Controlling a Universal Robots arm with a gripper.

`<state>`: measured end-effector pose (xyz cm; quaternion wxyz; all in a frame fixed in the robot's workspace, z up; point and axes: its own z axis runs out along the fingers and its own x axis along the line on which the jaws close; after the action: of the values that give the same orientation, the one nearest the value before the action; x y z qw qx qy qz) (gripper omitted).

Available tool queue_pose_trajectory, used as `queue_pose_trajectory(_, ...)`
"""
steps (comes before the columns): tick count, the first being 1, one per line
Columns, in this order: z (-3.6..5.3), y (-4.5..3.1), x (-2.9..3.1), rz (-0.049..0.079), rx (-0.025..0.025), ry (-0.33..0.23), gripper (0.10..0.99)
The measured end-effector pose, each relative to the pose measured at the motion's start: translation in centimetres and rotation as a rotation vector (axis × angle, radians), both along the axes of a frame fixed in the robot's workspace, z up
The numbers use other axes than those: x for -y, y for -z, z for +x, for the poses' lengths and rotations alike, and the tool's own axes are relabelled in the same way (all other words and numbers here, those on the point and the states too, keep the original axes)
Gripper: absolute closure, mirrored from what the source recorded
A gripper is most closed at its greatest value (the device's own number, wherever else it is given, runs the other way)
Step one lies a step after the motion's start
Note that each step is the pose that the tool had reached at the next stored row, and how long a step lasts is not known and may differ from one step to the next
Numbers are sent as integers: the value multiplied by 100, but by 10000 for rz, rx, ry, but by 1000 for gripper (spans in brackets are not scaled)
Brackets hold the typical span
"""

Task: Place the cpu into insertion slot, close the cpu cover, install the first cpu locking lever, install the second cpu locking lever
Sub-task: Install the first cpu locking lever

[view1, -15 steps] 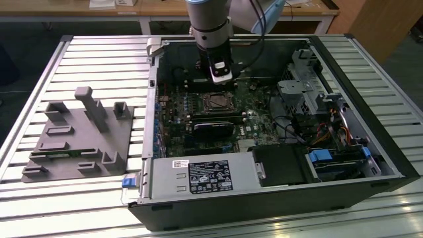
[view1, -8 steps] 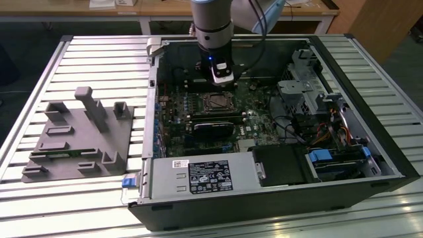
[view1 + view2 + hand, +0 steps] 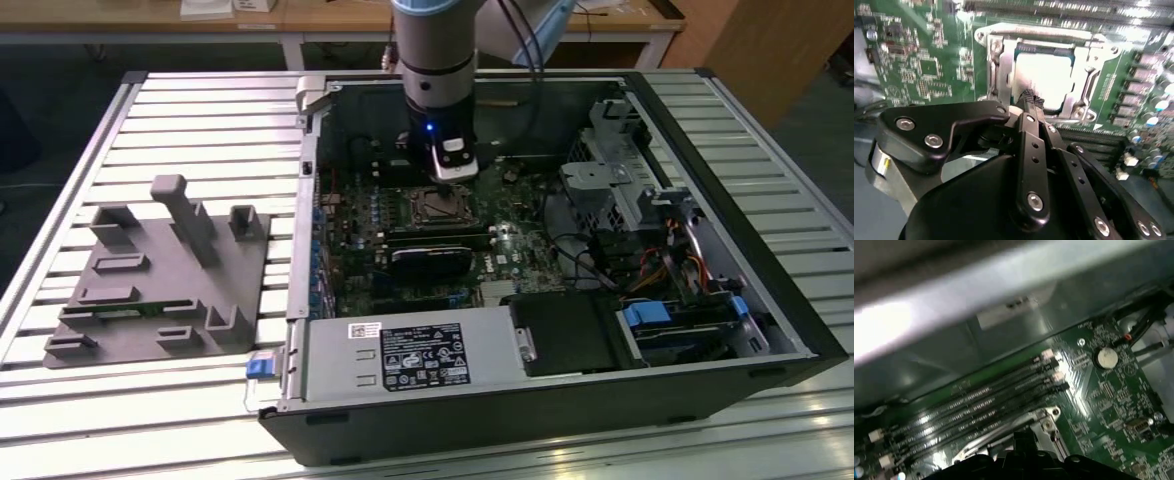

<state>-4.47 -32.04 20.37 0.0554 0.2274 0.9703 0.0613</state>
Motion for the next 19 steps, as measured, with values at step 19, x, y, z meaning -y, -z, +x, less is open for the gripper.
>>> queue_pose_trajectory(19,50,-19,138,-283,-616,5,980)
